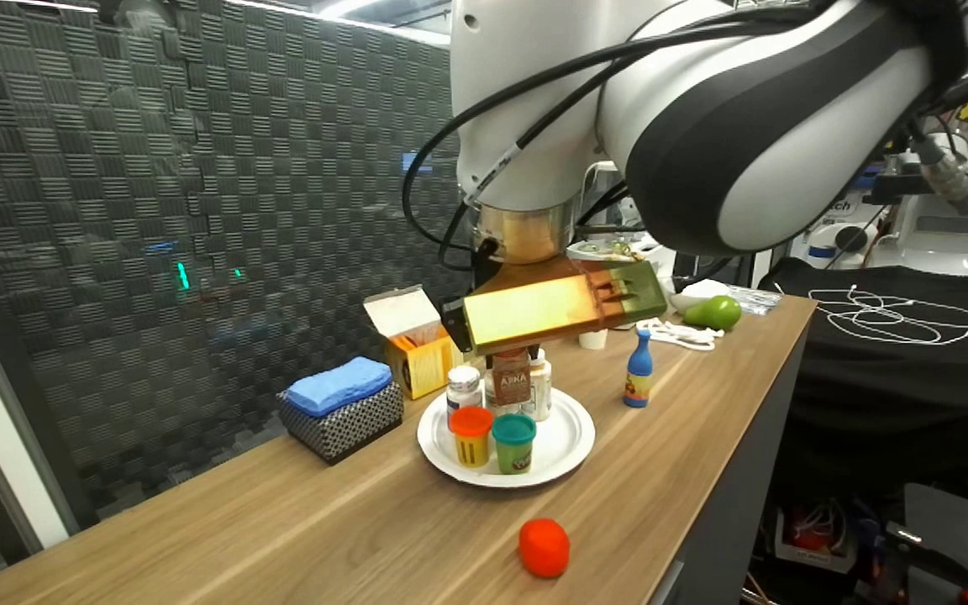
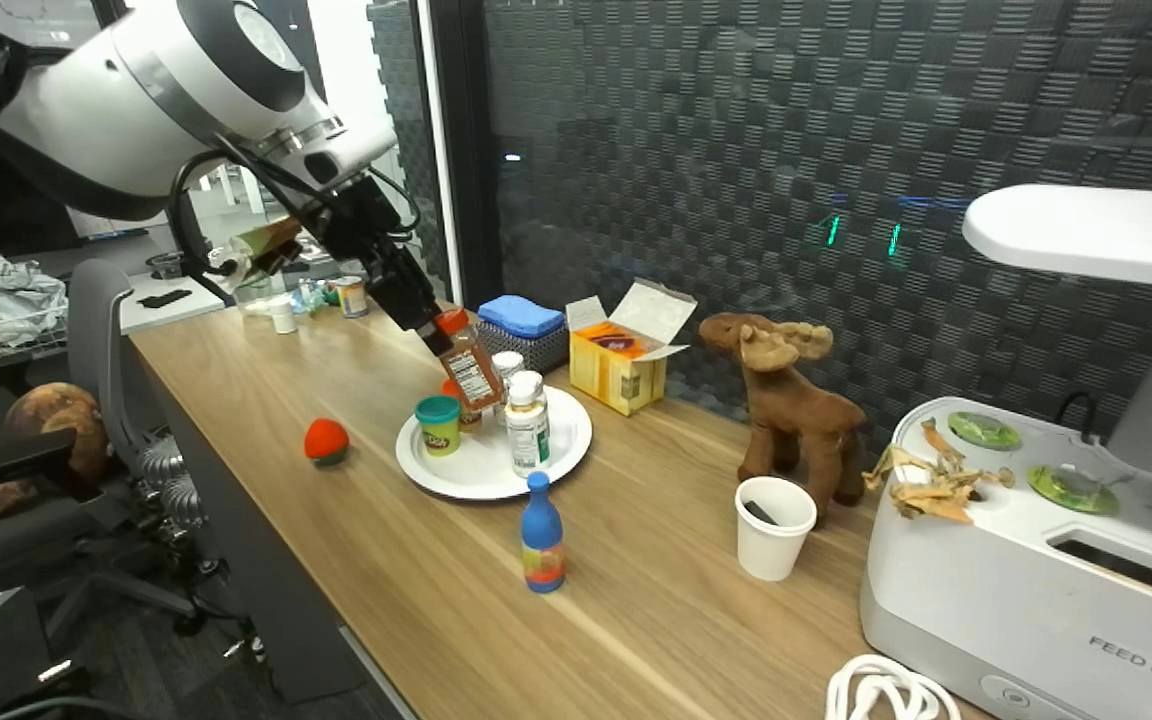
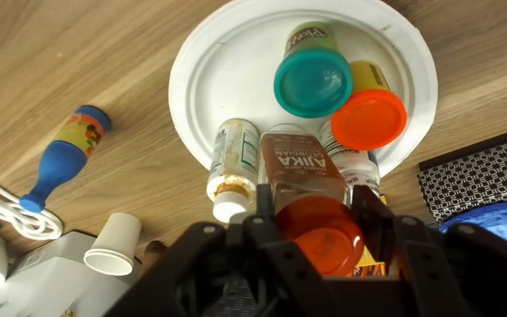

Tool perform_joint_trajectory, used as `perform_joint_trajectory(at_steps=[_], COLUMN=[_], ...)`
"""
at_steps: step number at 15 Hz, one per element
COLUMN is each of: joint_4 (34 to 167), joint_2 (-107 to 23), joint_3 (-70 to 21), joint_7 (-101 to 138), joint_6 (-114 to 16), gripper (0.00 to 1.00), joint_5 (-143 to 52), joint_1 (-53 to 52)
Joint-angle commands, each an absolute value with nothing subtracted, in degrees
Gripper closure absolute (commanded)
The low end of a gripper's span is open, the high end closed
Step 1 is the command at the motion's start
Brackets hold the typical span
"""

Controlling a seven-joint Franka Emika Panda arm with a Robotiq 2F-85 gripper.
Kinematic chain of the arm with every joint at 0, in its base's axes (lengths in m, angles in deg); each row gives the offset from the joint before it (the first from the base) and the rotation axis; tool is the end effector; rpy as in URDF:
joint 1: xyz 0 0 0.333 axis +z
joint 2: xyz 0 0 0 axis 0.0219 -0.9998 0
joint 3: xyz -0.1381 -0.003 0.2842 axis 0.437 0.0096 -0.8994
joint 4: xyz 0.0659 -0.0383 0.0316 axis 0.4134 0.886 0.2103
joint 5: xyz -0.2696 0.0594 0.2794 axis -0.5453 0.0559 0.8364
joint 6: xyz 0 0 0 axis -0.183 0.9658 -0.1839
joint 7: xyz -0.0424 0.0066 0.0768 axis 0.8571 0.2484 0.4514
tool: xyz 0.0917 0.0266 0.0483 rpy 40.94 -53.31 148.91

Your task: Put the bottles and orange plushie on the white plate one at a time

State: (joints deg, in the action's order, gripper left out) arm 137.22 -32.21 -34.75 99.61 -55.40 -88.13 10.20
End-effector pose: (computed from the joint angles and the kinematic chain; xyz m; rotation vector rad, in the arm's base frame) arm 0.5177 0.1633 0.3248 2.7029 -0.8008 0.6678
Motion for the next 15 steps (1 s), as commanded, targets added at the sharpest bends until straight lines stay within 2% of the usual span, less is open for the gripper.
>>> perform_joint_trajectory(at_steps=[1,15], joint_4=[136.3,134.7], joint_2=[-32.2,-40.0], joint_3=[-35.4,-32.7], joint_7=[95.4,91.1], joint_6=[-55.7,-62.8], gripper=[0.76,0.76], joint_5=[-83.6,-72.5], joint_1=[9.6,7.9])
